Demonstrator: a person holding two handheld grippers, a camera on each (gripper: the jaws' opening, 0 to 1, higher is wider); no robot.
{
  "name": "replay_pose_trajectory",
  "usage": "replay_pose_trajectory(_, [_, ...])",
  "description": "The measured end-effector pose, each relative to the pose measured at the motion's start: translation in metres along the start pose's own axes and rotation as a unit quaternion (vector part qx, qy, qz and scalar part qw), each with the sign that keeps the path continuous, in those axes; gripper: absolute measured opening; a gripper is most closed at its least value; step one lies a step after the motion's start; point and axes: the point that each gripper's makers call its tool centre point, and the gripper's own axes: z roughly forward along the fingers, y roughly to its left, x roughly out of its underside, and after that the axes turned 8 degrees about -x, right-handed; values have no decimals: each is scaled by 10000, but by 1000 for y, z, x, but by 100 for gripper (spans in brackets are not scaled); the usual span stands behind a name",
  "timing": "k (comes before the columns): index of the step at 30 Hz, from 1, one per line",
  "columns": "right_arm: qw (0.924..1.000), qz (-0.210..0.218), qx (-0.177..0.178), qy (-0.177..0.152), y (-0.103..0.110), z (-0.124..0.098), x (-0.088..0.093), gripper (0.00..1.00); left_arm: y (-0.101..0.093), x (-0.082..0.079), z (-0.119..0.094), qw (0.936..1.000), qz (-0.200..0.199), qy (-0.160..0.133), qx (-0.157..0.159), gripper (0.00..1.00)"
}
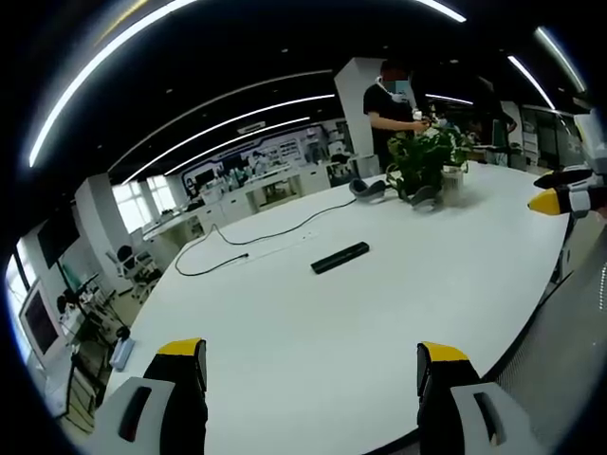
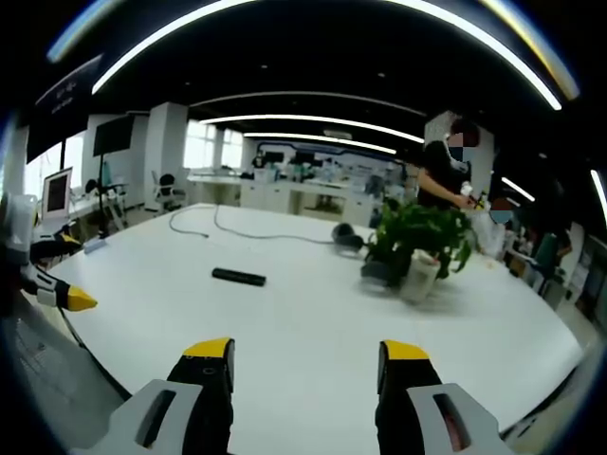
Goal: Press the specified remote control buttons in sequence, fully releasing each button before pressing the next.
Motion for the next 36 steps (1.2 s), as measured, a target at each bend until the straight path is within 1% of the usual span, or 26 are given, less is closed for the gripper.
replay_pose_trajectory(4, [10000, 28, -32, -45, 1, 0, -2, 59, -1, 0, 0, 10000, 17, 6, 12, 96])
replay_pose_trajectory(7, [10000, -3, -15, 23, 1, 0, 1, 59, -1, 0, 0, 10000, 19, 16, 12, 96])
replay_pose_trajectory(17, [10000, -45, -24, 24, 1, 1, 0, 59, -1, -1, 0, 10000, 14, 5, 14, 96])
replay_pose_trajectory(26, [10000, -7, 2, -22, -1, 0, -1, 59, 1, -5, -1, 9999, -89, -99, 8, 95])
replay_pose_trajectory(31, [10000, -22, -24, 0, 0, 0, 0, 58, -3, -9, -2, 9996, -172, -131, 156, 95])
replay_pose_trajectory(33, [10000, -29, -37, 26, 1, 1, 1, 58, -4, -13, -3, 9993, -214, -167, 252, 95])
replay_pose_trajectory(34, [10000, -30, -42, 37, 1, 1, 1, 58, -5, -17, -4, 9988, -297, -194, 337, 93])
replay_pose_trajectory(36, [10000, -29, -47, 60, 1, 2, 2, 58, -4, -24, -6, 9970, -571, -240, 460, 88])
